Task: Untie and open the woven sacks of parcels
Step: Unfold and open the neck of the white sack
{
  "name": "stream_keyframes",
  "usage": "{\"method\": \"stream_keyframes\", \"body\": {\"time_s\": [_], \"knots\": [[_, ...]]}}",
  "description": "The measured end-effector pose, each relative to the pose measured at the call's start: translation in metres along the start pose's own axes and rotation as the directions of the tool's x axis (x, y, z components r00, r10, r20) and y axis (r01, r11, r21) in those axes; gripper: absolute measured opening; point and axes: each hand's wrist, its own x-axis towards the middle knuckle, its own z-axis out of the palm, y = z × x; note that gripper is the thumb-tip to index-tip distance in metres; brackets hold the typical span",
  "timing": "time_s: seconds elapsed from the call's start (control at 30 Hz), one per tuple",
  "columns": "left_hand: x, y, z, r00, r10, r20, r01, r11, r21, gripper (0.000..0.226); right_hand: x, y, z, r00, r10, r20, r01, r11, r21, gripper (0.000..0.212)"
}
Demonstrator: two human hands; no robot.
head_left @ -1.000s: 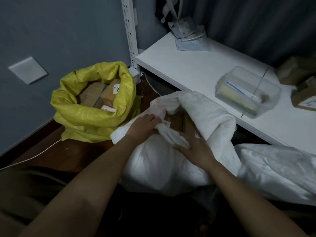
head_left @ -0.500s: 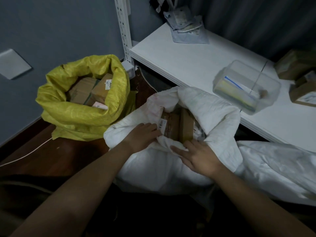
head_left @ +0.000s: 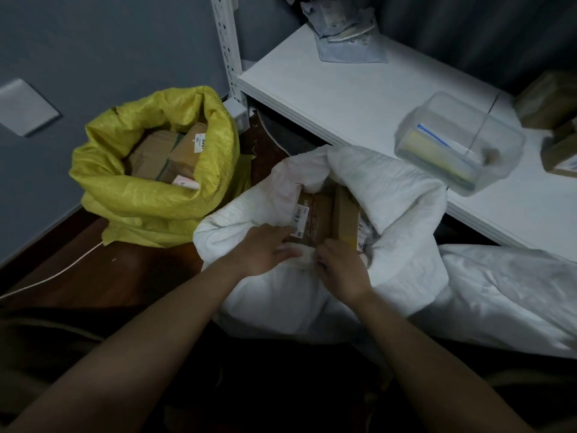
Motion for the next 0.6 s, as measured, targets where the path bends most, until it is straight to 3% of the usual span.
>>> {"method": "stream_keyframes", "body": {"time_s": [0.07, 0.17, 0.23, 0.3, 0.37, 0.43, 0.47, 0.53, 0.6], "knots": [[0.003, 0.003, 0.005, 0.998, 0.017, 0.066, -0.028, 0.985, 0.172, 0.061, -0.006, -0.003, 0.008, 0.982, -0.182, 0.048, 0.187, 0.969, -0.159, 0.024], [0.008, 0.005, 0.010, 0.989, -0.042, 0.145, -0.004, 0.952, 0.306, 0.047, -0.011, 0.001, 0.008, 0.960, -0.251, 0.122, 0.272, 0.940, -0.204, 0.030], [0.010, 0.007, 0.012, 0.994, 0.013, 0.105, -0.053, 0.922, 0.384, 0.039, -0.012, -0.002, 0.005, 0.987, -0.095, 0.126, 0.095, 0.995, 0.005, 0.027], [0.007, 0.009, 0.010, 0.980, 0.198, -0.031, -0.166, 0.887, 0.431, 0.027, -0.005, -0.007, 0.002, 0.983, 0.137, 0.119, -0.157, 0.971, 0.178, 0.038], [-0.002, 0.009, 0.013, 0.894, 0.396, -0.208, -0.264, 0.842, 0.470, 0.015, 0.004, -0.011, 0.000, 0.964, 0.193, 0.181, -0.233, 0.943, 0.236, 0.041], [-0.015, 0.011, 0.017, 0.818, 0.457, -0.350, -0.250, 0.829, 0.500, 0.016, 0.007, -0.015, -0.002, 0.957, 0.178, 0.228, -0.238, 0.933, 0.271, 0.028], [-0.023, 0.012, 0.020, 0.820, 0.393, -0.416, -0.176, 0.865, 0.471, 0.024, 0.007, -0.017, -0.001, 0.954, 0.196, 0.225, -0.258, 0.920, 0.294, 0.024], [-0.046, 0.014, 0.023, 0.805, 0.116, -0.582, 0.067, 0.957, 0.283, 0.046, 0.003, -0.020, 0.007, 0.952, 0.263, 0.158, -0.300, 0.906, 0.299, 0.022], [-0.068, 0.017, 0.023, 0.682, -0.245, -0.689, 0.319, 0.948, -0.021, 0.067, -0.003, -0.027, 0.013, 0.934, 0.347, 0.090, -0.357, 0.876, 0.325, 0.018]]}}
